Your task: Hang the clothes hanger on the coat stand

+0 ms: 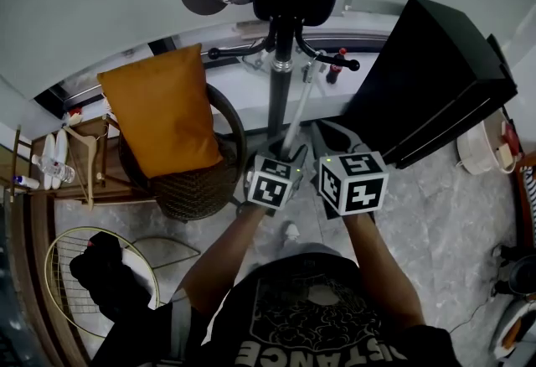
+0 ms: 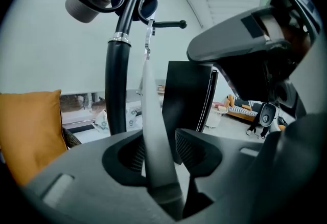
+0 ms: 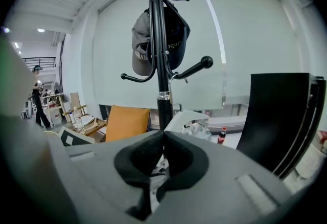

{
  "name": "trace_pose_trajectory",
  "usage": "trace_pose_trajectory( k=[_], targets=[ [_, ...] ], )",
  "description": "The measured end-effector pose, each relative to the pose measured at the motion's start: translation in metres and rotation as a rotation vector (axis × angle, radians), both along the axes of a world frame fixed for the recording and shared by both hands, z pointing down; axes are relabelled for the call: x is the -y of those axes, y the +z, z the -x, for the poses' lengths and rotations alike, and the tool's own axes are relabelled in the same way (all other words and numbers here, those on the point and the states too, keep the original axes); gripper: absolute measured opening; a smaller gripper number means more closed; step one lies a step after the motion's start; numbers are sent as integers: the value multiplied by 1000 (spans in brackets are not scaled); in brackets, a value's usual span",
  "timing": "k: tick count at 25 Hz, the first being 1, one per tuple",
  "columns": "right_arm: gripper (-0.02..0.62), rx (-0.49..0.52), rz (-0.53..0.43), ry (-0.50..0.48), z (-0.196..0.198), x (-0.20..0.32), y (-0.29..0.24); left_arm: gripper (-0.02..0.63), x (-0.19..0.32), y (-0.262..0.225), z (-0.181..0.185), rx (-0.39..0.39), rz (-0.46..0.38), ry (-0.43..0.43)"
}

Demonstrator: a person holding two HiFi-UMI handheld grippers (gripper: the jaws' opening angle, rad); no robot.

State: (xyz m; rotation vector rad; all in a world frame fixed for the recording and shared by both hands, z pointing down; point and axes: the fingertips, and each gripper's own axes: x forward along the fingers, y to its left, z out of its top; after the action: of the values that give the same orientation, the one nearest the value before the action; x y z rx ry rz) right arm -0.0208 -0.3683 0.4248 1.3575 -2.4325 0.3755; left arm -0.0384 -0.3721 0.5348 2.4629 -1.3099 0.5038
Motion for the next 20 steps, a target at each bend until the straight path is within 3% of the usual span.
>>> trace_pose_trajectory(
  k=[10,20],
  targets=[
    [0,27,-7,26,2,-27,-5,204,-20,-6,12,27,1,-6],
    [0,47,-10,48,5,-48,-7,213,-36,-23,26,20,-24,-22]
  ],
)
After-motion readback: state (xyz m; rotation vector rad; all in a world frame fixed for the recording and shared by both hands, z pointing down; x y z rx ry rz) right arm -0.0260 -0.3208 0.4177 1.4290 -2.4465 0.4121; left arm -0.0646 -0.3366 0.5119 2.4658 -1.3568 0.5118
